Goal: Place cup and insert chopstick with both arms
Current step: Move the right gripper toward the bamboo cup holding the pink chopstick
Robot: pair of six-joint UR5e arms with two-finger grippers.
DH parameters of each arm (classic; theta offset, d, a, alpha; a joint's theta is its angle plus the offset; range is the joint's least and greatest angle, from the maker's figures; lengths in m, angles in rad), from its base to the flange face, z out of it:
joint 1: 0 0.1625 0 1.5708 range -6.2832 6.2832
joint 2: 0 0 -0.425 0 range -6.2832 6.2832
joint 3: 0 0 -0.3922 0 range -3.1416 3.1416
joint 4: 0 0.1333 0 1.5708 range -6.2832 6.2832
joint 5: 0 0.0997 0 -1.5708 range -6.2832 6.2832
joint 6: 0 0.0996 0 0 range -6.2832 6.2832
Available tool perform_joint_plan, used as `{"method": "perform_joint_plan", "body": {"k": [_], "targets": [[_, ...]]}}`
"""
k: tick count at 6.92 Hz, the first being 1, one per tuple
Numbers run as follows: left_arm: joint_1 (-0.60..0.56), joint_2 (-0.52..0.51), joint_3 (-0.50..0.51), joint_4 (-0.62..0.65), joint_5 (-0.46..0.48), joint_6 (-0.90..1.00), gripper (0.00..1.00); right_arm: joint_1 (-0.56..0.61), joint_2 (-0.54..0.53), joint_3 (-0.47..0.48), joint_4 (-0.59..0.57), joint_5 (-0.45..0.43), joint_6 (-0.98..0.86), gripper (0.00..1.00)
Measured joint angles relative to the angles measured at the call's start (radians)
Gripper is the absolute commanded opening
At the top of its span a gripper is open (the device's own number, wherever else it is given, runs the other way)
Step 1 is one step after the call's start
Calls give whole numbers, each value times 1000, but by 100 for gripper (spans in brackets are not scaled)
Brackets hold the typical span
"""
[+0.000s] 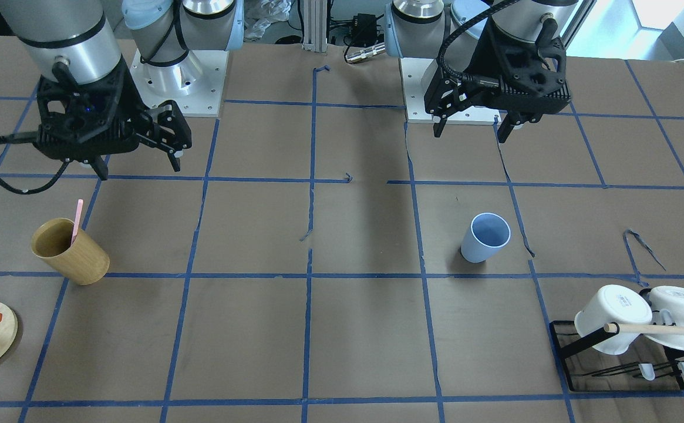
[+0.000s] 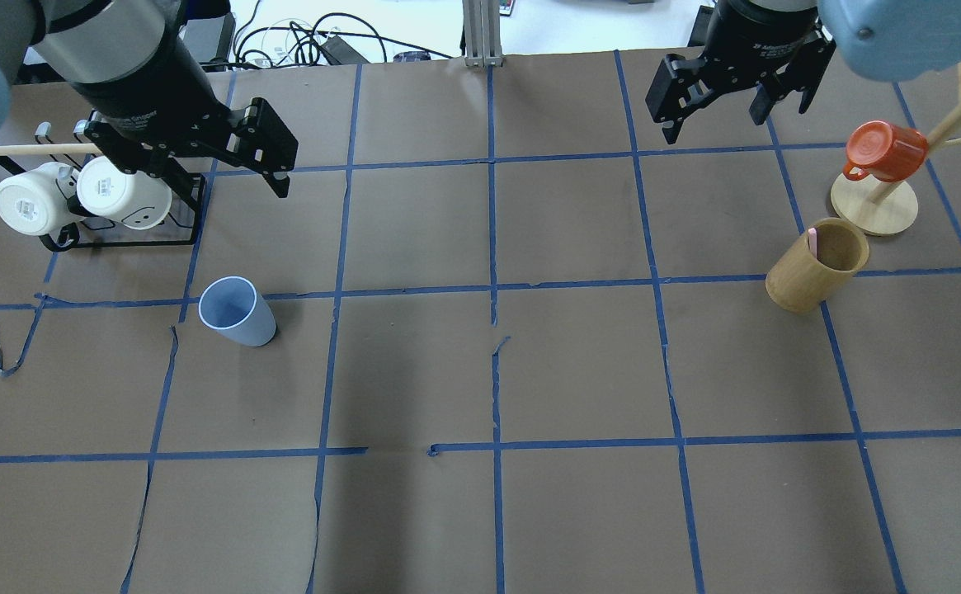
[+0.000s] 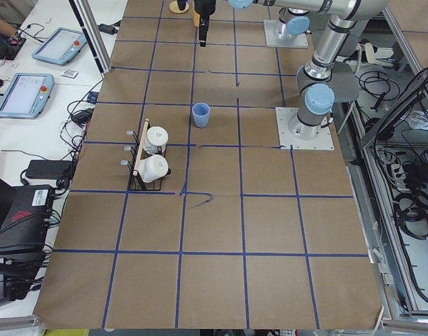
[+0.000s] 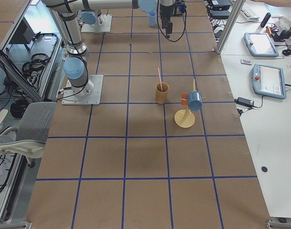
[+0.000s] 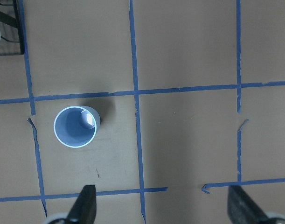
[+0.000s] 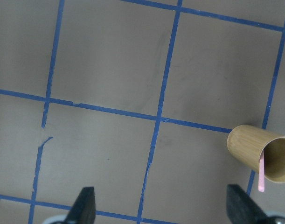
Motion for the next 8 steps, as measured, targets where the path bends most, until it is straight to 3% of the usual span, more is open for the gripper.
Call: {"method": "perform_joint_plan", "body": {"k": [3, 8], "targets": [[0, 0, 0, -3, 0, 0, 100, 0, -75, 17, 71, 9, 6, 100], [0, 2, 1, -8, -1, 0, 100, -3, -100, 18, 69, -12, 27, 100]]}}
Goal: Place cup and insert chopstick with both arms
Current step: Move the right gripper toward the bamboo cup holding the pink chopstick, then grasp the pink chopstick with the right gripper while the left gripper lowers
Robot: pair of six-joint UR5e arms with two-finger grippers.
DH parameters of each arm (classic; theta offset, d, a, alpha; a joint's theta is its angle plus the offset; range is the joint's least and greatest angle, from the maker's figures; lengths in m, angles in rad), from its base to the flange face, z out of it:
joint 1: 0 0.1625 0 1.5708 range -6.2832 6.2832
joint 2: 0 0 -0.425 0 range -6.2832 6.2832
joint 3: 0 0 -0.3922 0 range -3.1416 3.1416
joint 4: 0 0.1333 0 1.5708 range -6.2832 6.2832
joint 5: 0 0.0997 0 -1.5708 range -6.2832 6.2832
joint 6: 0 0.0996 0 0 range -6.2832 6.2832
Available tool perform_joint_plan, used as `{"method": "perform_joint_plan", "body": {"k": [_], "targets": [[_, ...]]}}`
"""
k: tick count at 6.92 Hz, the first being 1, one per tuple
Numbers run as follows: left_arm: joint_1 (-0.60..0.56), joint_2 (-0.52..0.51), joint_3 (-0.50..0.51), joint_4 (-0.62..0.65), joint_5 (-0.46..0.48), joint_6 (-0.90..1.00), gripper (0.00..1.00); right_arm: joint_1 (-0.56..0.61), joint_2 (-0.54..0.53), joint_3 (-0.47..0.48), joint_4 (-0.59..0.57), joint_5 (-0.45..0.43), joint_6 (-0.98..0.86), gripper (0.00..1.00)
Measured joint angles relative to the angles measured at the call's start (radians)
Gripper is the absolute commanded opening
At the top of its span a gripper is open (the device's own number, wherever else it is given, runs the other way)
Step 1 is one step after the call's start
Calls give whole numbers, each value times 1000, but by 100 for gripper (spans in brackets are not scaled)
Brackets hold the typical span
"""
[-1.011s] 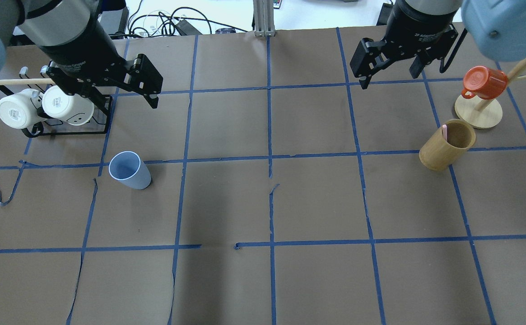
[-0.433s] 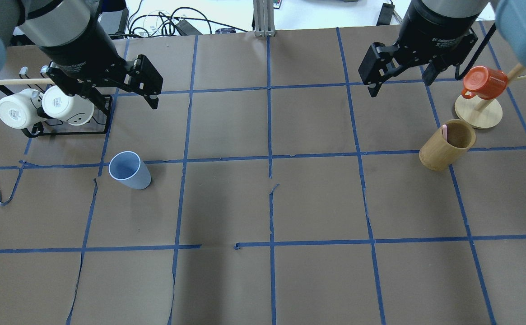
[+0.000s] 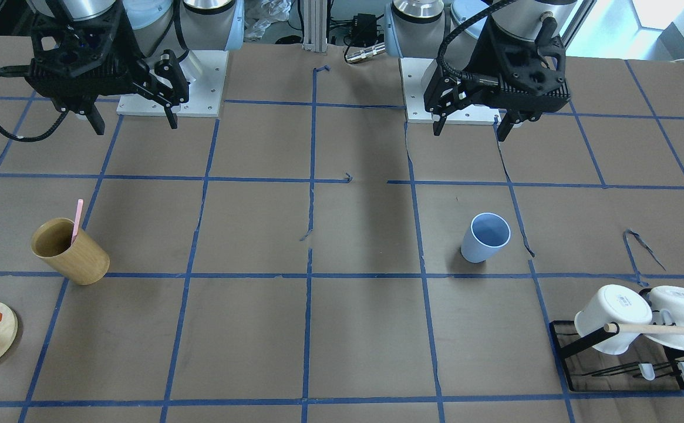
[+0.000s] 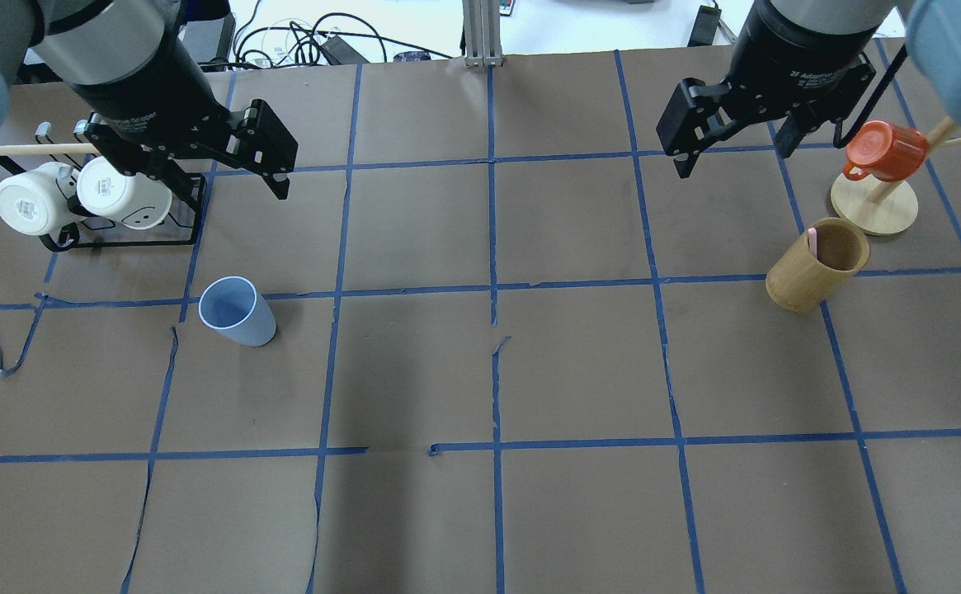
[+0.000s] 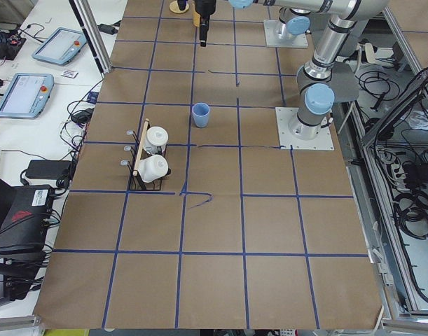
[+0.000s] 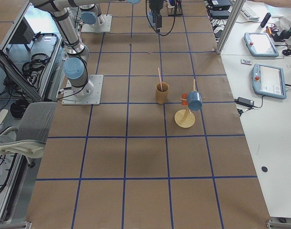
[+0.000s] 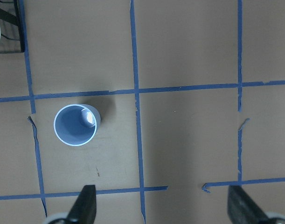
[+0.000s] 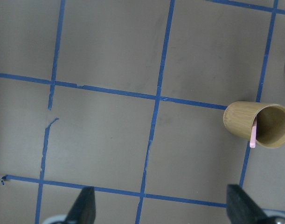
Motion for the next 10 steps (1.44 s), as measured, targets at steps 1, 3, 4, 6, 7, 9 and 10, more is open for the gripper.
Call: {"method": "perform_joint_plan", "body": {"k": [1, 3, 4, 6, 7, 9, 10], "targets": [[0, 2, 0, -1, 0, 0, 100, 0, -26, -2, -6, -2, 0, 100], [1, 5, -1, -5, 0, 0, 100, -2, -66, -2, -1, -4, -1, 100], [2, 6, -1, -7, 0, 0, 100, -2, -67, 0, 14, -5, -1, 100], [3, 7, -1, -7, 0, 0, 100, -2, -64, 4, 44, -11, 0, 100], [3, 8, -1, -8, 0, 0, 100, -3, -64, 5, 47, -25, 0, 100], [3, 9, -1, -8, 0, 0, 100, -5, -59, 6, 56, -40, 3, 100], [3, 10, -1, -9, 0, 0, 100, -6, -53, 5, 66, -38, 5, 100]]}}
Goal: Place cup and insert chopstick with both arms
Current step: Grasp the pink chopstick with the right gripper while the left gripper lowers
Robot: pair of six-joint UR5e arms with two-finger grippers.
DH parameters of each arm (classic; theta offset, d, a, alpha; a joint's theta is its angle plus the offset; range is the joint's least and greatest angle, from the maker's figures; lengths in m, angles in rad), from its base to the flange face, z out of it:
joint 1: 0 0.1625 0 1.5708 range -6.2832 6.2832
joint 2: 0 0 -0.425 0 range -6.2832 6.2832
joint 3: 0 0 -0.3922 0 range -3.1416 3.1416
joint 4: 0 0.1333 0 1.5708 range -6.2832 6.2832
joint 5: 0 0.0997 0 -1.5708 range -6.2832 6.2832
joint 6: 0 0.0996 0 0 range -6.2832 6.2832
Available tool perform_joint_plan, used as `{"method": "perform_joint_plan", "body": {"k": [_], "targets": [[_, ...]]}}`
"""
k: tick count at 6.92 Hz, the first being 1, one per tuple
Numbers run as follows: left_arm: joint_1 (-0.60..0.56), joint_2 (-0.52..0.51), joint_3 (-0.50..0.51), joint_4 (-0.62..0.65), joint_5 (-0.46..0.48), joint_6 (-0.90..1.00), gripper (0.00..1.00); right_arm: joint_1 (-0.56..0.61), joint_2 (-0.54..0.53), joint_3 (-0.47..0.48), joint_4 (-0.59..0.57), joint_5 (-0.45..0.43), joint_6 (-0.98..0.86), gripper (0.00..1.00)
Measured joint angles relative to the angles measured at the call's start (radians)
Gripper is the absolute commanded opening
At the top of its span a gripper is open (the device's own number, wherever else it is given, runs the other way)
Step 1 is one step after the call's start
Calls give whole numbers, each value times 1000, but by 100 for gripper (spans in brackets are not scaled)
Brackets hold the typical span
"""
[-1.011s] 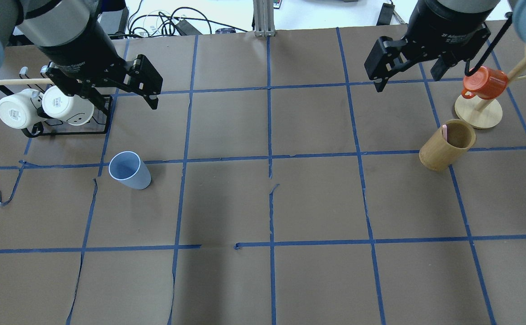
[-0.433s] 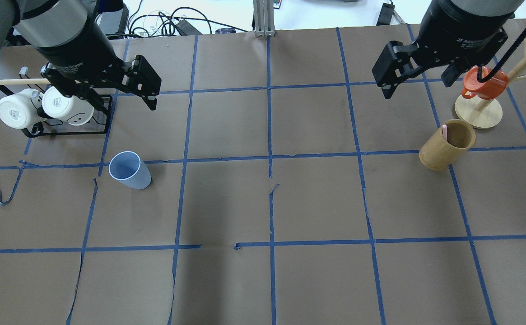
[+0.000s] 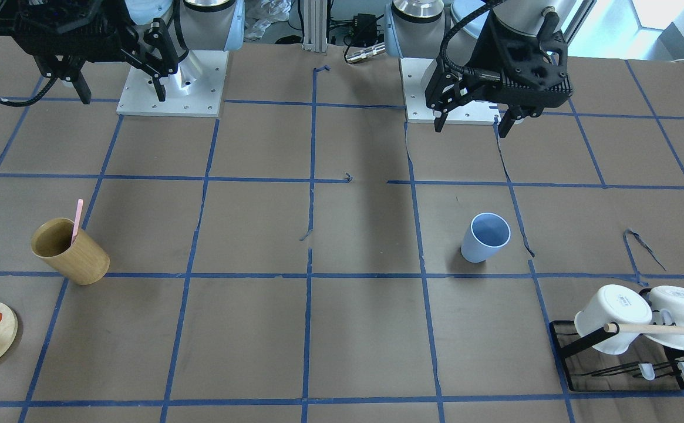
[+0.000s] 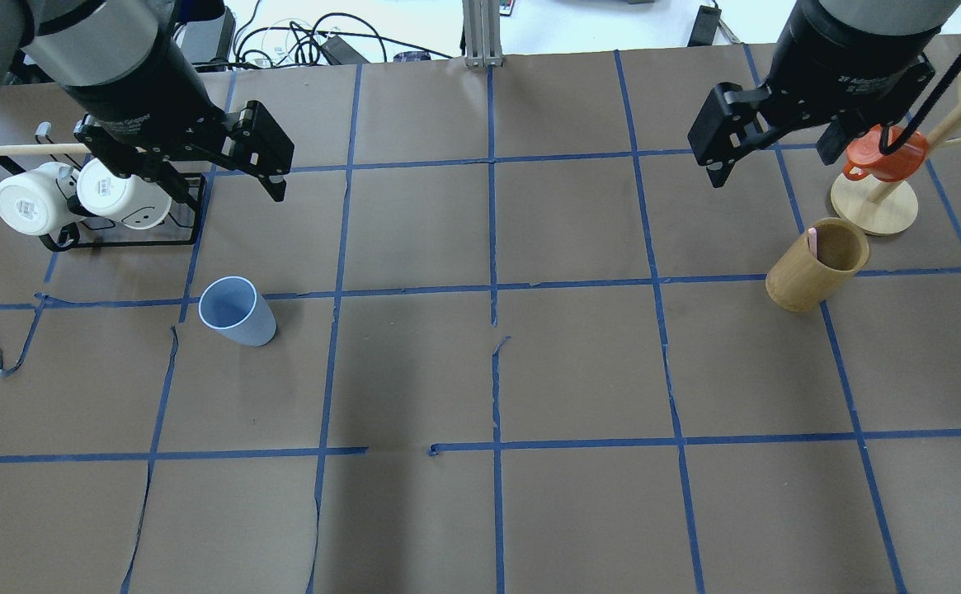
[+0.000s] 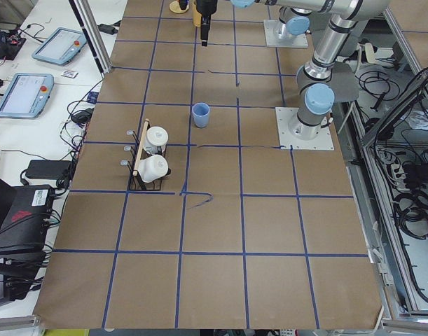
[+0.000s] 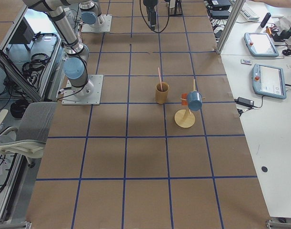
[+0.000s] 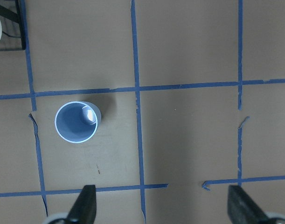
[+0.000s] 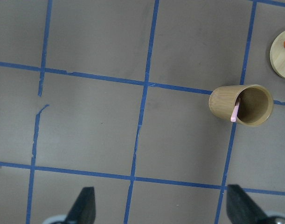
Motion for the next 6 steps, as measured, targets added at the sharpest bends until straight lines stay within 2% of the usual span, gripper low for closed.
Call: {"method": "perform_joint_plan", "body": {"k": [2, 4, 5, 6], "targets": [[0, 1, 0, -1, 0, 0, 100, -27, 32, -1, -13, 8, 3, 100], [2, 1, 0, 0, -1, 0, 100, -112, 100, 18, -45, 0, 5, 100], [4, 0, -1, 1, -4, 2, 100, -157, 115, 35, -43, 2, -77, 100], [7, -6, -6, 2, -6, 2, 100, -186, 119, 67, -47, 3, -253, 100]]}}
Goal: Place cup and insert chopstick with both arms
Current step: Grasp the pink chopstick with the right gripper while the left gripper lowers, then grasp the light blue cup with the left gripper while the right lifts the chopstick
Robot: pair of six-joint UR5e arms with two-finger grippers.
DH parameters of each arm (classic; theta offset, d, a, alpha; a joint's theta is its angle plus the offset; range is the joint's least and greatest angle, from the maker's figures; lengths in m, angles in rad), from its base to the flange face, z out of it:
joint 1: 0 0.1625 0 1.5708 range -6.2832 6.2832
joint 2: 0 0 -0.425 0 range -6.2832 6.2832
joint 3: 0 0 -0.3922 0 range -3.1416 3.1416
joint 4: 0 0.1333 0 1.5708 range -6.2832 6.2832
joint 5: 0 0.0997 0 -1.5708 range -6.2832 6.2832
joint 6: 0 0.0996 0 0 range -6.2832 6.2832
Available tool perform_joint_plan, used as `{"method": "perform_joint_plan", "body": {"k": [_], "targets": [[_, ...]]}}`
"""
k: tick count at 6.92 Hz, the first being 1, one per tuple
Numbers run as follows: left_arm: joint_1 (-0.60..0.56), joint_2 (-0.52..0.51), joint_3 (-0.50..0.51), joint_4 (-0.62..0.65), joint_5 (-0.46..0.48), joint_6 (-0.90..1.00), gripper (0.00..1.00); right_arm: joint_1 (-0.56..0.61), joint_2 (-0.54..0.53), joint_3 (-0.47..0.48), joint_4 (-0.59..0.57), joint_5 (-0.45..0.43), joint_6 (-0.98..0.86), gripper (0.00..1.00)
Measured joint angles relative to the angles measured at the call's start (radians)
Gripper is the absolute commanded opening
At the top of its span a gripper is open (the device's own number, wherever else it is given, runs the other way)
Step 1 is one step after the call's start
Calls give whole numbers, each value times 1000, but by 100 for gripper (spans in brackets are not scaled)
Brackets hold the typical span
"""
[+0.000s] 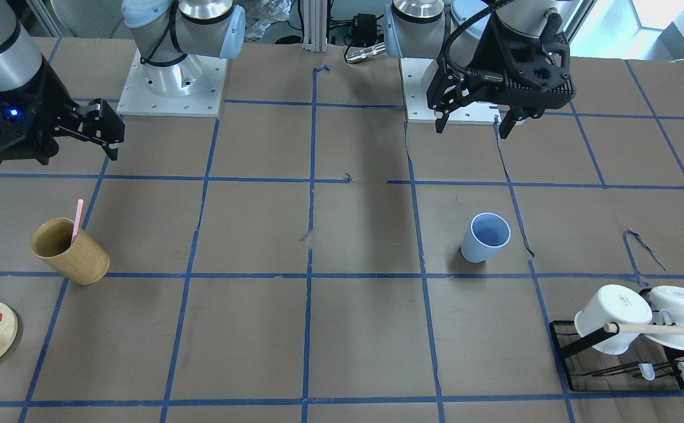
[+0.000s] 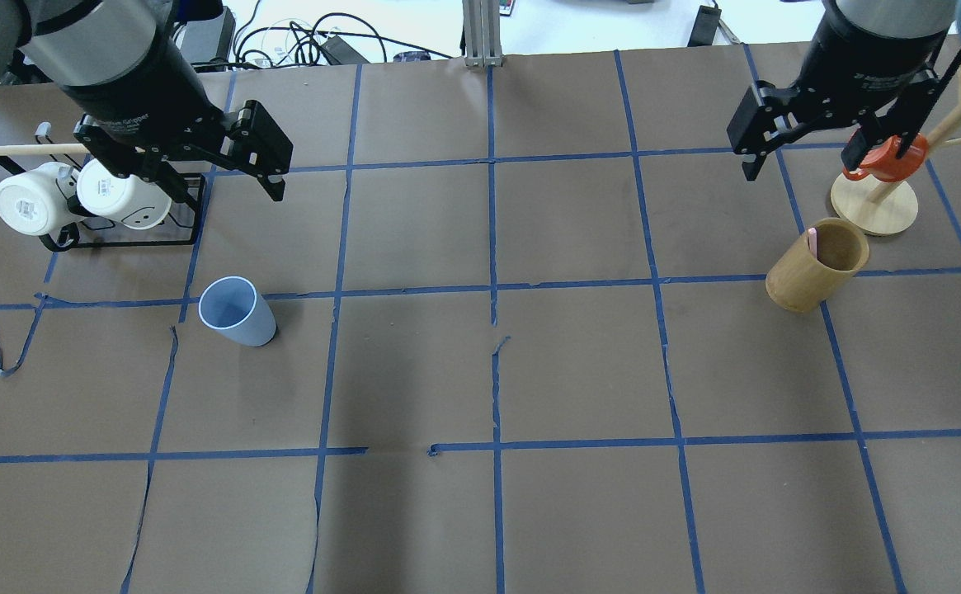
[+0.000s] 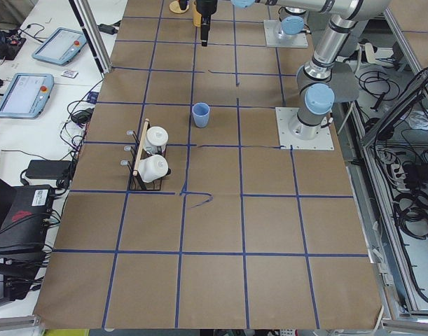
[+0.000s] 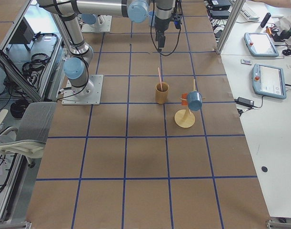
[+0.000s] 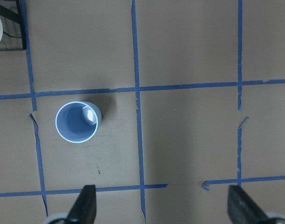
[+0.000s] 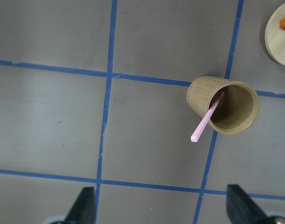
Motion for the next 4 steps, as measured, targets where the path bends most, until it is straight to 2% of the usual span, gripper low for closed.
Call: {"method": "perform_joint_plan", "body": {"k": [1, 3, 4], "targets": [[0, -13, -22, 3, 0, -1, 100, -11, 1, 35, -20, -9, -162, 100], [10, -41, -164, 85, 8, 7, 100, -17, 12, 142, -173, -29, -435, 100], [20, -61, -263, 211, 38, 15, 89, -18, 15, 214, -272, -34, -560, 100]]}}
